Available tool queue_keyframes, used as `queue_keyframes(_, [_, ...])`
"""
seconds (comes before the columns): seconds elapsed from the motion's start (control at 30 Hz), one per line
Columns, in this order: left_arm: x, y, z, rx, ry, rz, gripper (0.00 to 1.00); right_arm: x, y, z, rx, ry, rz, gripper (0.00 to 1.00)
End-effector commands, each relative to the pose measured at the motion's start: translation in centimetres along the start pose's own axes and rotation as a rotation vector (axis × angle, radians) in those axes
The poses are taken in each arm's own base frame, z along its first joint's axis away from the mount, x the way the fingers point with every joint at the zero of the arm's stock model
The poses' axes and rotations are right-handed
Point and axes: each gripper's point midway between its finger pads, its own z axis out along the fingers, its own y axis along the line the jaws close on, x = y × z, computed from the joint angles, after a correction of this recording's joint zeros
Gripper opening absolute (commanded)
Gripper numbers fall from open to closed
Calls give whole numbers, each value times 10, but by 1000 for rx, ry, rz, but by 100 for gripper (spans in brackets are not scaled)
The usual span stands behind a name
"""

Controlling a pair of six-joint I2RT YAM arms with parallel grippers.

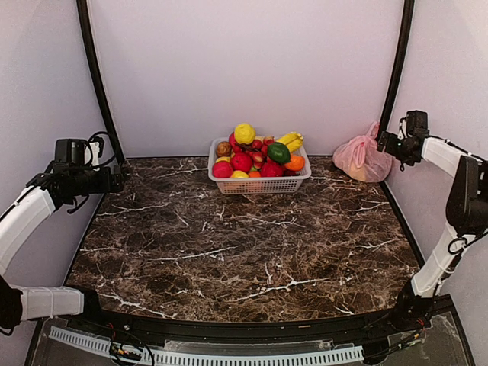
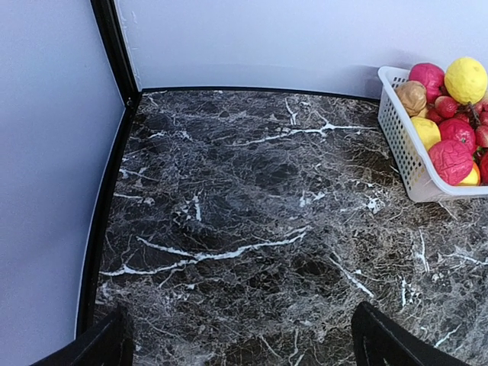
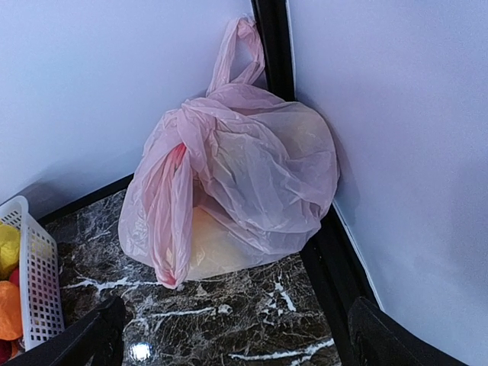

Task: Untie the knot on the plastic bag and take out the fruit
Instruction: Pick up the takeout bag from the corner of the board.

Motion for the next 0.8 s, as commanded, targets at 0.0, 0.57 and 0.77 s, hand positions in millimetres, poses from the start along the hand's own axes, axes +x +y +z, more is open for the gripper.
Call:
queue_keyframes(0.0, [8, 9, 6, -51, 15, 29, 99, -6, 3, 25, -15, 23, -42, 99])
queue_keyframes(0.57, [-7, 22, -16, -127, -89, 92, 99, -27, 9, 93, -27, 51, -109, 99])
queue_keyframes(0.77, [-5, 28, -16, -160, -84, 107, 99, -35, 5, 112, 6, 40, -132, 99])
